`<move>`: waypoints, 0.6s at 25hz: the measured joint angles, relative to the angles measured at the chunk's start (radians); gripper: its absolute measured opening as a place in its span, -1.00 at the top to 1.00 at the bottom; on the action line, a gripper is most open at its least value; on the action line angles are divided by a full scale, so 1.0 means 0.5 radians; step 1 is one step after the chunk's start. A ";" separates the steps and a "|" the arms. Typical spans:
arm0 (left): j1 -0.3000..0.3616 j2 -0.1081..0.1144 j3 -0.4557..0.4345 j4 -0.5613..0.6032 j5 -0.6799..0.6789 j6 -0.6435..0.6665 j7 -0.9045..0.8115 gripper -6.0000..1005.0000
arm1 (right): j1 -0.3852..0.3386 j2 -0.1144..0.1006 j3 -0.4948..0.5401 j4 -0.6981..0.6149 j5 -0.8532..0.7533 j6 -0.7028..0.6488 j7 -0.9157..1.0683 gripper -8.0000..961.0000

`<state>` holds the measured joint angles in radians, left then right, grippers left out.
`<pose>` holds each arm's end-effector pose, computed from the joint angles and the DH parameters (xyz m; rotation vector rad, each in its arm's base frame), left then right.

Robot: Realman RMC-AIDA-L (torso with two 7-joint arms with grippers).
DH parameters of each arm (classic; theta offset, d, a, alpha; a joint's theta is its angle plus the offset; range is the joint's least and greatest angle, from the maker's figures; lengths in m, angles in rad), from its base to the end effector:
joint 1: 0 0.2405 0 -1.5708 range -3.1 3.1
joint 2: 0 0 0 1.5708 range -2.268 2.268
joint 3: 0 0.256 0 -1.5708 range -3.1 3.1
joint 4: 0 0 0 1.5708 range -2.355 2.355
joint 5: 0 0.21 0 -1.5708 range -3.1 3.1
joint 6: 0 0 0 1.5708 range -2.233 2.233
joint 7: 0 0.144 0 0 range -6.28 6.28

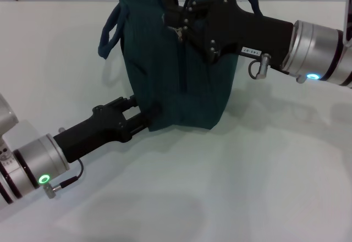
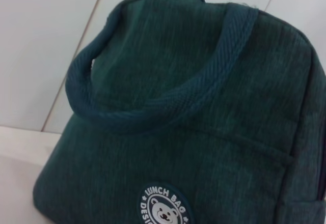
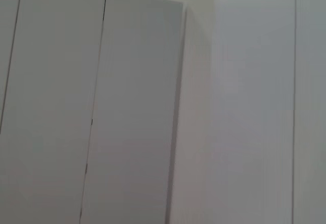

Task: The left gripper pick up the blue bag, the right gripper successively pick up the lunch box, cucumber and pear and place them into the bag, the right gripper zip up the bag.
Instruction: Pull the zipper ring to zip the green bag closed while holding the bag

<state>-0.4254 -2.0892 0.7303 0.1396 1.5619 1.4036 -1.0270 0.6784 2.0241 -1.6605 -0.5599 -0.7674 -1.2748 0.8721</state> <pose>-0.3014 0.2774 -0.0615 -2.3150 -0.9444 -1.0222 0.1219 0.3659 -0.0452 -2.5627 -0.0649 1.1972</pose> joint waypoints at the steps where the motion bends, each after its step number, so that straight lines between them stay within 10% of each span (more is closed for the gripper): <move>1: 0.005 0.000 -0.003 0.000 -0.006 0.000 0.011 -0.48 | -0.002 -0.001 0.004 0.001 0.000 0.001 0.001 0.95; 15: 0.123 -0.008 0.010 -0.038 -0.024 0.028 0.340 0.26 | 0.004 -0.007 0.126 0.003 0.006 0.111 -0.007 0.95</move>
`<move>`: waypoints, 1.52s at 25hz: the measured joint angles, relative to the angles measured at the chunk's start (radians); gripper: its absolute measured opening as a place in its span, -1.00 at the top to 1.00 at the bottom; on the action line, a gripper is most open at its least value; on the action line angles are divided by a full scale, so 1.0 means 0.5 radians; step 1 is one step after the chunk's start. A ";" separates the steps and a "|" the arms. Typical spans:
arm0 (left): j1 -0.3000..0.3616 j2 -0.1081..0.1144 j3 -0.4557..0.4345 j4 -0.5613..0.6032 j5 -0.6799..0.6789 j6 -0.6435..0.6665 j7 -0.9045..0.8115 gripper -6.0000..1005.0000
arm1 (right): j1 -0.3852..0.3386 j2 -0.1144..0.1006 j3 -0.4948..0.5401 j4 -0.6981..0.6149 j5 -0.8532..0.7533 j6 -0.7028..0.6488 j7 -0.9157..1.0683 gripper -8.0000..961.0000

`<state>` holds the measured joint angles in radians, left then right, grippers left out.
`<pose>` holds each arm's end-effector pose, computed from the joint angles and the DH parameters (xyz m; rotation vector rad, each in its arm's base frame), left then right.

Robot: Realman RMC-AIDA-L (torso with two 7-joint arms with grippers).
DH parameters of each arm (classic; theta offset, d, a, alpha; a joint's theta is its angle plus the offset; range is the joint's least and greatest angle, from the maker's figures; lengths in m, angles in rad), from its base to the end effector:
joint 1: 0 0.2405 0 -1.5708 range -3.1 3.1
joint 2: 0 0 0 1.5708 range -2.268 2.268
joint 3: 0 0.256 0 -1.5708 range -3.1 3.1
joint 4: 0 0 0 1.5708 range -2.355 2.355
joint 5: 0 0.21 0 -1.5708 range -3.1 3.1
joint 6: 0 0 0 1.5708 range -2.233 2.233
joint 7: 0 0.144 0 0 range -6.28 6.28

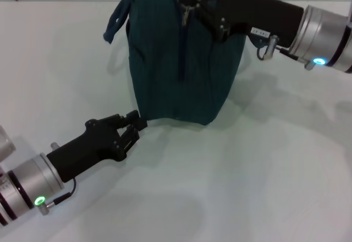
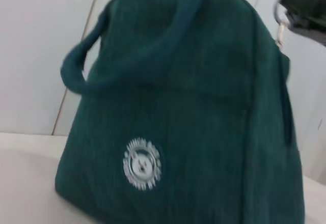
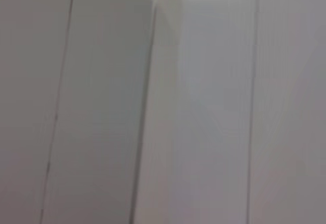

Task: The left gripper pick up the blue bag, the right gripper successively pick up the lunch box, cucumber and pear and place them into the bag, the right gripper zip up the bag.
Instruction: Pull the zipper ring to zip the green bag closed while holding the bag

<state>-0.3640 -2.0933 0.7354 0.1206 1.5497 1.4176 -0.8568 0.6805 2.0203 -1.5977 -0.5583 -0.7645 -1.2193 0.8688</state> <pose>-0.3147 0.2550 -0.0649 -2.3079 -0.8192 -0.9569 0.1266 0.3825 -0.0335 -2.4771 -0.0175 1.1578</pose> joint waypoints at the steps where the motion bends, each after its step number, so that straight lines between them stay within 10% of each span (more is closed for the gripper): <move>1: 0.007 0.000 0.007 -0.006 0.000 0.000 0.023 0.31 | -0.001 0.000 0.008 0.000 0.000 0.002 0.000 0.95; 11: 0.040 -0.004 0.006 -0.018 -0.100 0.009 0.055 0.93 | 0.001 0.002 -0.015 -0.001 -0.013 -0.004 0.020 0.95; 17: 0.069 0.009 0.017 -0.008 -0.193 0.223 0.009 0.87 | -0.003 0.003 -0.044 -0.001 -0.014 -0.003 0.020 0.95; 38: -0.128 -0.007 0.048 -0.095 -0.137 0.068 -0.102 -0.33 | 0.009 0.012 -0.131 -0.024 -0.015 -0.099 0.016 0.95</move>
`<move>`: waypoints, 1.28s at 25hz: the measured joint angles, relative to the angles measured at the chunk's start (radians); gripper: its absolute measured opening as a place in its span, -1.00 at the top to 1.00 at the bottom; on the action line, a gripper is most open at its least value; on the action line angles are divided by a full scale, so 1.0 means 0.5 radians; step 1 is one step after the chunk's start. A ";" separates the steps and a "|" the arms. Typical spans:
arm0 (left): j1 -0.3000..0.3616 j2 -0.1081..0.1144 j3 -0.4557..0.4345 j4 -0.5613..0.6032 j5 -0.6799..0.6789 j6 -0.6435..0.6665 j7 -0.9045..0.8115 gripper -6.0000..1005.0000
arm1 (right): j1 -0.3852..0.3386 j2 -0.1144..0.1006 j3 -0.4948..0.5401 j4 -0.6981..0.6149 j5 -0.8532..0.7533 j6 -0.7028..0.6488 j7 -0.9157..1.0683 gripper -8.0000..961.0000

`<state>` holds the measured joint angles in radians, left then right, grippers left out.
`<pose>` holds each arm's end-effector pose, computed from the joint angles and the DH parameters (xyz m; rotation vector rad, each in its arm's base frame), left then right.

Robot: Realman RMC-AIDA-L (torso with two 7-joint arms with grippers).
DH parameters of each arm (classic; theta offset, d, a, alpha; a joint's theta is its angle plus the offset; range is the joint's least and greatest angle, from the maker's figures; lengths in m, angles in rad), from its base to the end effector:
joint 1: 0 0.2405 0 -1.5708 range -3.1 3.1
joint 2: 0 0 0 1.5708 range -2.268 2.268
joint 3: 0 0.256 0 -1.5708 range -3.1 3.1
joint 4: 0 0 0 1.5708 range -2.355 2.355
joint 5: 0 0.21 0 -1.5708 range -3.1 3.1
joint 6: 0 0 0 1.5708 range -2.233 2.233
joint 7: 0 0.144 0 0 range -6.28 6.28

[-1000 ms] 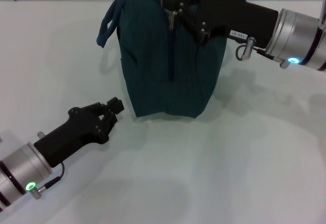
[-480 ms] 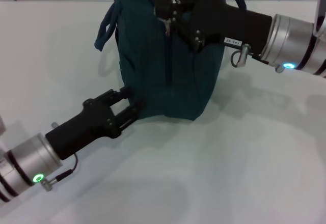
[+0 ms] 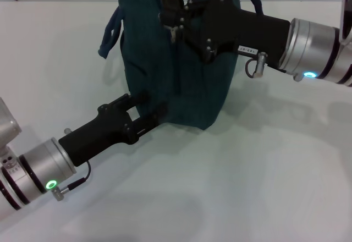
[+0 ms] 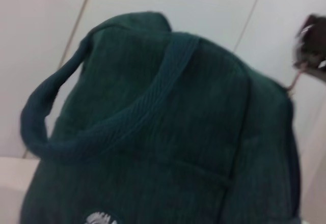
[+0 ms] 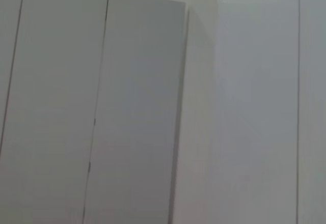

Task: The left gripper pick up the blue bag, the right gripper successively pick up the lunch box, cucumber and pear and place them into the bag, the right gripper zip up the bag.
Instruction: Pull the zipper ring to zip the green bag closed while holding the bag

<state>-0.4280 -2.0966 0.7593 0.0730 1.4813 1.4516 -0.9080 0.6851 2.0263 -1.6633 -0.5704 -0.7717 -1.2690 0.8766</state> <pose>-0.2927 0.2692 -0.0676 -2.2952 -0.8609 -1.0880 0.1169 0.3663 -0.0463 -2.5688 -0.0794 1.2002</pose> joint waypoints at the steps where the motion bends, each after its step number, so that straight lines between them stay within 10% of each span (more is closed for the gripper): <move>1: -0.002 0.000 -0.003 -0.001 -0.003 -0.024 0.000 -0.33 | 0.000 0.000 -0.001 0.000 0.000 -0.003 0.001 0.95; 32: 0.017 0.005 0.110 0.105 -0.089 -0.105 -0.050 -0.17 | 0.007 -0.004 -0.018 -0.011 0.001 -0.008 0.008 0.95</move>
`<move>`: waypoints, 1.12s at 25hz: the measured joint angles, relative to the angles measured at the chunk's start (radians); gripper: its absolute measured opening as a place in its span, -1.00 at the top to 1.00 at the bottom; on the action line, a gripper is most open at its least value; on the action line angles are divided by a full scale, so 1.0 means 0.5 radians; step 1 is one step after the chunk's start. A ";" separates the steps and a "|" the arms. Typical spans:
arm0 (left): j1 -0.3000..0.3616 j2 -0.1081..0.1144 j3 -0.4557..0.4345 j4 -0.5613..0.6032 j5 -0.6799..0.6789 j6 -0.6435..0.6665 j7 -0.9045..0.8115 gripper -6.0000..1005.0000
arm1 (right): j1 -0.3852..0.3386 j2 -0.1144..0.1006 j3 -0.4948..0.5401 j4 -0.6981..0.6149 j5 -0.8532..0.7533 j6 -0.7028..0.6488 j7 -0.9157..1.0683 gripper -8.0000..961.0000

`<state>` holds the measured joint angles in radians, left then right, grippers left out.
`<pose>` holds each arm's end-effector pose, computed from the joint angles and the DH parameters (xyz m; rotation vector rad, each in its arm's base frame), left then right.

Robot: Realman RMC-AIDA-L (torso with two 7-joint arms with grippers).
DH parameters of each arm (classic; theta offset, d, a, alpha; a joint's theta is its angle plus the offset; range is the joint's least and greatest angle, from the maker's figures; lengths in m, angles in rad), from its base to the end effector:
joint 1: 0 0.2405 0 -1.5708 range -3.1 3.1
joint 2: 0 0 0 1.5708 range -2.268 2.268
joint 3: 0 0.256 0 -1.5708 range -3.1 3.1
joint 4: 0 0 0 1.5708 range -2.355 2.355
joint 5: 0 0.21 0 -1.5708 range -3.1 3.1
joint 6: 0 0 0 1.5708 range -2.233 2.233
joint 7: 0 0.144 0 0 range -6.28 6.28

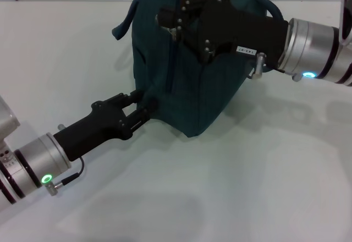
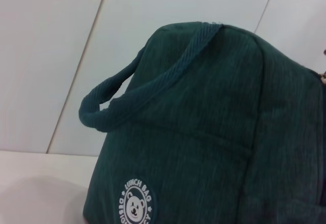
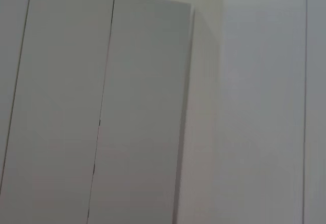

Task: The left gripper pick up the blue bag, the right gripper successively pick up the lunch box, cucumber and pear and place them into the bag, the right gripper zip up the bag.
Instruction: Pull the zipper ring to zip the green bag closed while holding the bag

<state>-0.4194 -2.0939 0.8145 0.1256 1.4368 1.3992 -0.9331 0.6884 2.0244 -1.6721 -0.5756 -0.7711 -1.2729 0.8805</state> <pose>-0.2997 0.2776 -0.0624 -2.2888 -0.8556 -1.0205 0.1145 0.3652 -0.0467 -2.5797 -0.0908 1.2056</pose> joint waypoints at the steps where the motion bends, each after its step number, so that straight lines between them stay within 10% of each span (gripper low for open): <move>1: 0.001 0.000 0.000 0.000 -0.003 0.002 0.000 -0.17 | -0.001 0.000 0.000 0.002 0.000 0.000 0.000 0.95; 12: 0.045 0.000 -0.012 0.001 -0.023 0.008 0.024 0.53 | -0.015 -0.001 0.012 0.007 -0.001 0.023 -0.004 0.95; 28: 0.130 -0.003 0.022 -0.044 -0.007 0.019 0.260 0.71 | -0.045 -0.006 0.143 0.013 0.018 0.224 -0.018 0.95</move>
<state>-0.3542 -2.0955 0.8256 0.1033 1.4333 1.4088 -0.8033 0.6657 2.0215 -1.6006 -0.5690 -0.7622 -1.1610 0.8717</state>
